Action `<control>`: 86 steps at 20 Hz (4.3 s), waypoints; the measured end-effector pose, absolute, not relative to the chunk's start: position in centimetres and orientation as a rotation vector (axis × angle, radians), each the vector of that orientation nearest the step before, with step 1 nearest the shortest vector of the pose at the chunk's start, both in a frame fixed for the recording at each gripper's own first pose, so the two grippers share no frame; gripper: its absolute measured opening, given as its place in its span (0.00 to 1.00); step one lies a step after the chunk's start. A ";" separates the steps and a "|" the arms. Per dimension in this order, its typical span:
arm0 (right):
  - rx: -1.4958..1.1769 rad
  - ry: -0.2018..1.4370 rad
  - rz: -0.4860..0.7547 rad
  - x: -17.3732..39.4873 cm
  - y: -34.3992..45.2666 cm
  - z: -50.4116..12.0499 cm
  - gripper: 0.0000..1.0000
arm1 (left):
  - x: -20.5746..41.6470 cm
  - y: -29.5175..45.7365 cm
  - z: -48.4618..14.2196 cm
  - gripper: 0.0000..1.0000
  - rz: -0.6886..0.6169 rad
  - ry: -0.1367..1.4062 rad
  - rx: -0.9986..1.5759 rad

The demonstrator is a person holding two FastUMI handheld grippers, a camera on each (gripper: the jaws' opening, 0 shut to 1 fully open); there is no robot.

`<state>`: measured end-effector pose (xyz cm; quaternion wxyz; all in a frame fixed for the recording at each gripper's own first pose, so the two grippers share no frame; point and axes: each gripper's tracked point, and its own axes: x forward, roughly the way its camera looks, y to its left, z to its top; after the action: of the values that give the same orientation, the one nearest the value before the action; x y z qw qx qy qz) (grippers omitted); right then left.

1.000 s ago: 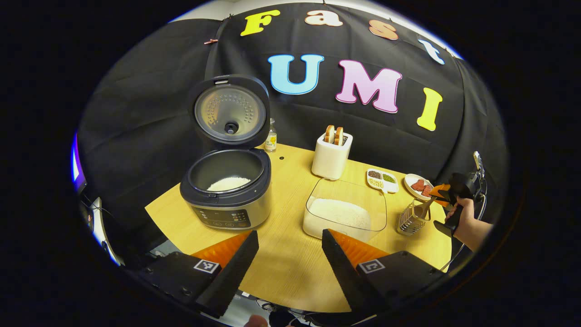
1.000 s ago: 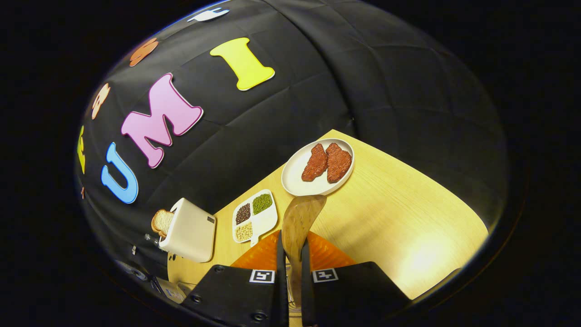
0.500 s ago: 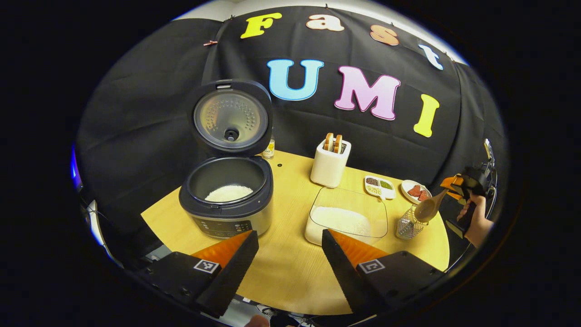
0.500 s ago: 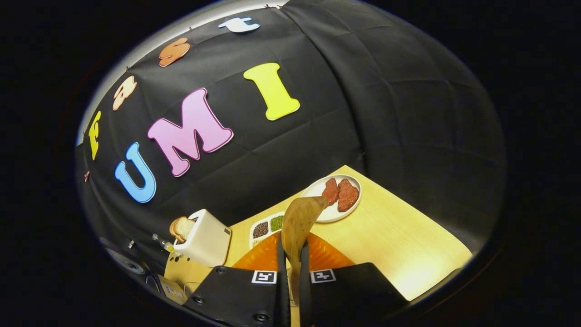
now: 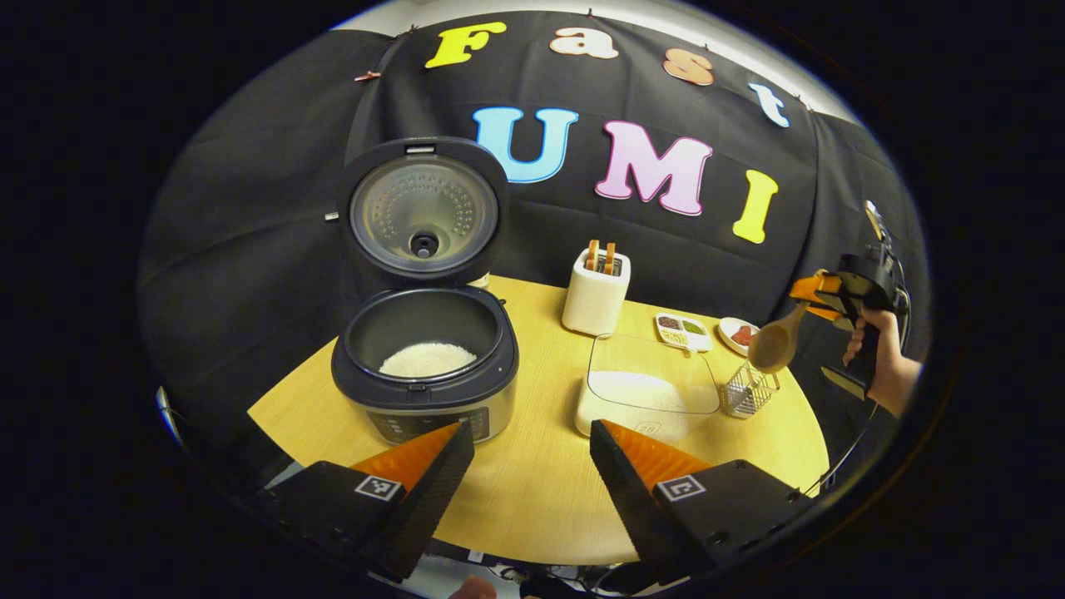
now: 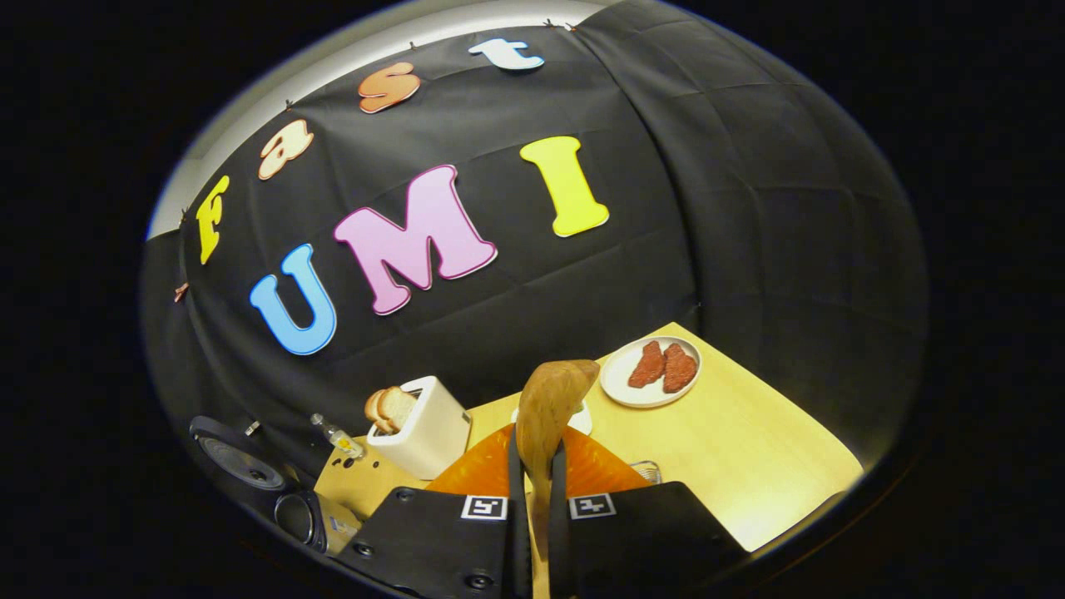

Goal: Close the left gripper, press the button to open the rice cooker; take a wooden spoon from the chopstick holder with the right hand, scoop a spoonful of rice and pour it into the rice cooker, then put the wooden spoon back into the chopstick holder.

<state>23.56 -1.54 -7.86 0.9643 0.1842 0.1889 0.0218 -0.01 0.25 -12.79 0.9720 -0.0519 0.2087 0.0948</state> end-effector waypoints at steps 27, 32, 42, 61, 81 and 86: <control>0.219 0.568 0.120 22.1 16.4 -23.9 0.12 | 1.9 5.3 -18.3 0.95 0.001 0.489 -0.228; 0.271 0.617 0.155 21.1 18.9 -24.0 0.13 | 1.3 6.2 -18.6 0.95 0.037 0.490 -0.248; 0.518 0.766 0.195 19.2 22.1 -23.0 0.12 | 1.4 6.1 -18.6 0.95 0.043 0.486 -0.228; 0.862 0.744 -0.021 20.2 11.3 -19.1 0.12 | 1.7 3.3 -14.6 0.95 0.049 0.402 -0.220; 1.023 0.715 0.205 20.7 24.3 -9.5 0.12 | -1.0 8.6 -12.8 0.95 0.133 0.304 -0.288; 0.971 0.729 0.330 19.7 31.1 -7.6 0.12 | -2.1 10.4 -13.5 0.96 0.168 0.305 -0.335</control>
<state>19.72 31.09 -7.62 0.8085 0.4540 0.3409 0.1545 -2.05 10.42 -13.46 0.9710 -0.1658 0.1509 0.0833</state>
